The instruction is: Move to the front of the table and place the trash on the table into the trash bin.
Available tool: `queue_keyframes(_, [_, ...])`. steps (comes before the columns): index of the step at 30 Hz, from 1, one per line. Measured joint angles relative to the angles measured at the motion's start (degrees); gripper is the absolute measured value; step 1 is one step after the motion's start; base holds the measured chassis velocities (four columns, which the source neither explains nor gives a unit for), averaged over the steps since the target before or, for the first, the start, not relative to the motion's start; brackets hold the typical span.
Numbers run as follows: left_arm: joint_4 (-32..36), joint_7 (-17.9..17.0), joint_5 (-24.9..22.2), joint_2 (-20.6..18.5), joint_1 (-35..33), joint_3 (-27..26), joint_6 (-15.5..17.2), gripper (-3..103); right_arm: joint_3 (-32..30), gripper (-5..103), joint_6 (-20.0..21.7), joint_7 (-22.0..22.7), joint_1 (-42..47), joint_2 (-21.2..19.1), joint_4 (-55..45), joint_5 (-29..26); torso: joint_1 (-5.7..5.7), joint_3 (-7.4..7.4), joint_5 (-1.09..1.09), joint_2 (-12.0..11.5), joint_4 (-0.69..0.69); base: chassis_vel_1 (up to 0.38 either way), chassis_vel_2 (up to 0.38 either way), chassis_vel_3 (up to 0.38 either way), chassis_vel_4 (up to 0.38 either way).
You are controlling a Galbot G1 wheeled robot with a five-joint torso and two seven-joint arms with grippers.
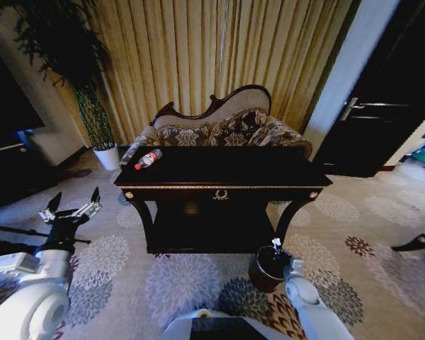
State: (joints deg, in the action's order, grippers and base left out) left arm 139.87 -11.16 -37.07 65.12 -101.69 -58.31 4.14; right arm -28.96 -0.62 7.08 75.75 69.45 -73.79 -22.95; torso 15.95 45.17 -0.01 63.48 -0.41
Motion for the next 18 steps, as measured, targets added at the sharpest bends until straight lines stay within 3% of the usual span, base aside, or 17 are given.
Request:
queue_keyframes(11, [0.3, 0.2, -0.2, 0.3, -1.0, -1.3, -0.1, 100, 2.5, -1, -1.9, 0.4, -5.7, 2.1, 10.8, 2.3, 0.00, 0.00, 0.01, 0.0, 0.00, 0.000, 0.000, 0.000, 0.000])
queue_keyframes(18, [0.3, 0.4, -0.2, 0.7, -0.7, -1.0, -0.1, 100, 2.8, 25, -2.3, 0.6, -7.1, 1.8, 13.7, 5.0, 0.00, 0.00, 0.00, 0.0, 0.00, 0.000, 0.000, 0.000, 0.000])
